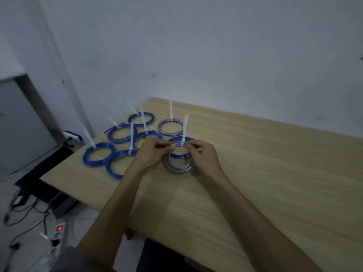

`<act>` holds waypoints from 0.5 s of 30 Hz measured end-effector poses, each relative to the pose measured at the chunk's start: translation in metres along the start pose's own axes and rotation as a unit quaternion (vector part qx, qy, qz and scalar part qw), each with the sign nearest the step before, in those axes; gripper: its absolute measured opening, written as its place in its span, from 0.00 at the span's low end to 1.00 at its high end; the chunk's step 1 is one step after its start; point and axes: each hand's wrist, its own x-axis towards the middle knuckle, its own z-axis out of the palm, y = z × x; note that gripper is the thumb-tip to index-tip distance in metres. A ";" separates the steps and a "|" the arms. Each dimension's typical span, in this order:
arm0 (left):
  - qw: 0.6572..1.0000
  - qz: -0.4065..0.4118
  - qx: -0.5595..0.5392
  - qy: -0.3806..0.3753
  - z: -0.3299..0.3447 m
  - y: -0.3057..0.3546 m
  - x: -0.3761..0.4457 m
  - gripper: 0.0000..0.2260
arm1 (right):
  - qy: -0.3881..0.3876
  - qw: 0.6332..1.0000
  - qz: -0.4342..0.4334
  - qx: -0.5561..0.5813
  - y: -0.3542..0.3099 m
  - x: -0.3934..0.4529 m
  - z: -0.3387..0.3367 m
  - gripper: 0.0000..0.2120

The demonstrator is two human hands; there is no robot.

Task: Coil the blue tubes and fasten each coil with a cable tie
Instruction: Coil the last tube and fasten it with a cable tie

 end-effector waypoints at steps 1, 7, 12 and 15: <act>1.000 0.004 0.030 0.004 -0.007 -0.005 -0.007 0.07 | -0.017 1.000 -0.001 -0.013 -0.002 -0.004 0.007 0.07; 0.988 -0.009 0.136 0.079 -0.021 -0.016 -0.027 0.05 | -0.005 0.993 -0.011 -0.119 -0.011 -0.023 0.029 0.07; 0.975 -0.006 0.210 0.071 -0.021 -0.008 -0.025 0.03 | -0.014 0.980 -0.013 -0.196 -0.018 -0.028 0.029 0.09; 0.974 -0.020 0.219 0.060 -0.023 -0.007 -0.022 0.05 | -0.016 0.980 -0.014 -0.196 -0.021 -0.031 0.027 0.08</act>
